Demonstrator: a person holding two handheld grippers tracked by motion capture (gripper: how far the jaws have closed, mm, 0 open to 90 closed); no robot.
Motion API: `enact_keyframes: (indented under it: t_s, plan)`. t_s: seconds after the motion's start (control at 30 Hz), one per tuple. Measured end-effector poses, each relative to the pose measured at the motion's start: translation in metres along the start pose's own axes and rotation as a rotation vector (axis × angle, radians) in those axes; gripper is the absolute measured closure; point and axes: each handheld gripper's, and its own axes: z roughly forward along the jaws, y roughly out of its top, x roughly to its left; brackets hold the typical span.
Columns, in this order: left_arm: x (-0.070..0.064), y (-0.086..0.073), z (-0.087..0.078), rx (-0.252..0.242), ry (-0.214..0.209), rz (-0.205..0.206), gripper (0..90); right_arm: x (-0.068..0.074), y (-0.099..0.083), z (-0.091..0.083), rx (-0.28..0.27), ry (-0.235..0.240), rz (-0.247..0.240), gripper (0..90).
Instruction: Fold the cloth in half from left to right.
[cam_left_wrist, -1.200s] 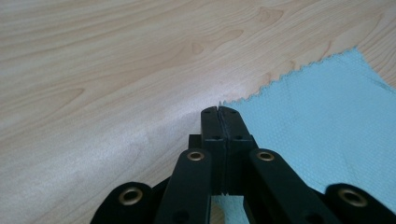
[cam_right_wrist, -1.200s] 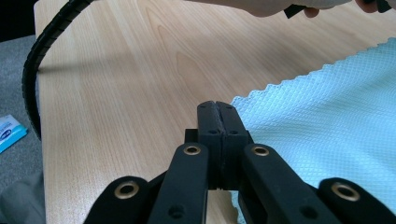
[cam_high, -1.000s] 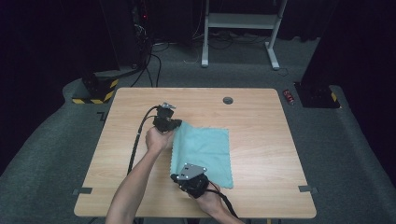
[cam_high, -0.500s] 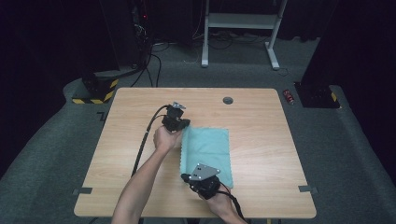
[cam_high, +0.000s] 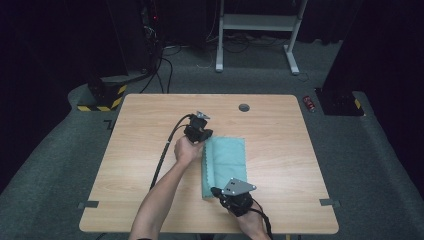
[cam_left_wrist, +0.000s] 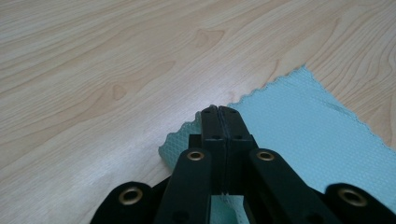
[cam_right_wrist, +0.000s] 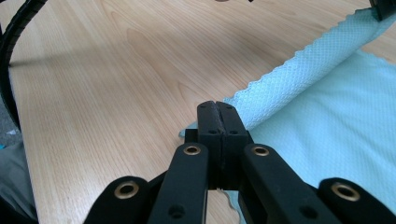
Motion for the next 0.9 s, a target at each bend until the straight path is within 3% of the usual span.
enact_keyframes:
  t_s: [0.43,0.9]
  plan:
    - [-0.022,0.011,0.023,0.026,-0.009,0.043,89.5,-0.016,-0.023,-0.016,0.003,-0.040,0.051,90.0]
    - [-0.042,0.019,0.043,0.018,-0.049,0.044,89.5,-0.028,-0.038,-0.031,0.036,-0.087,0.081,90.0]
